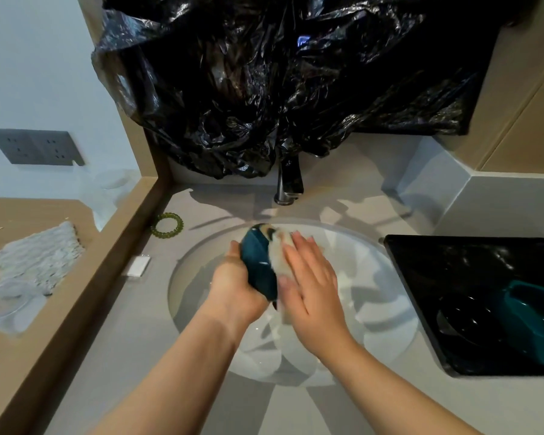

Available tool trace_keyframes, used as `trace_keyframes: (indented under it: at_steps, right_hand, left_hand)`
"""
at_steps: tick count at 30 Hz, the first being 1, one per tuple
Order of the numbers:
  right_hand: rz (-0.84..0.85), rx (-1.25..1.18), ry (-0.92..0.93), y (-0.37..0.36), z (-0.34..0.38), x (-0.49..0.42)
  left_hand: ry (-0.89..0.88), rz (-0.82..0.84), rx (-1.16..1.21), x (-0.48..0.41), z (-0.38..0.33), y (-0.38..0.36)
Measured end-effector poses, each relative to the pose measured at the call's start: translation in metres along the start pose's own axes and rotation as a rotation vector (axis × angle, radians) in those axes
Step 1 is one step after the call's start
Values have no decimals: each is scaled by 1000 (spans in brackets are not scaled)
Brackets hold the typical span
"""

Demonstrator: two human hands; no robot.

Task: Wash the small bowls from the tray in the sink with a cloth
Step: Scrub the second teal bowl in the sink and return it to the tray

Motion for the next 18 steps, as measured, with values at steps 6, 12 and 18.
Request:
trace_keyframes:
  at_steps: [6,12,18]
  right_hand:
    - [58,-374,-155,9,29,-33]
    - [-85,-1066,-980,17,11,-45]
    - [17,-1263,-1215,15,8,-31]
  left_hand:
    - [-224,40,-431,8,7,-10]
    - [-300,-30,-607,19,10,-18]
    - [-704,83,-1108,19,12,-28]
Point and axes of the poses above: each hand's wrist, its own x-axis away from the middle knuckle, its own y-axis out of the back of the hand, z = x × y, the point moved 1 cm from there along -x, towards the middle knuckle, and after that the axes turned 3 degrees about z, right-handed, at the moved point
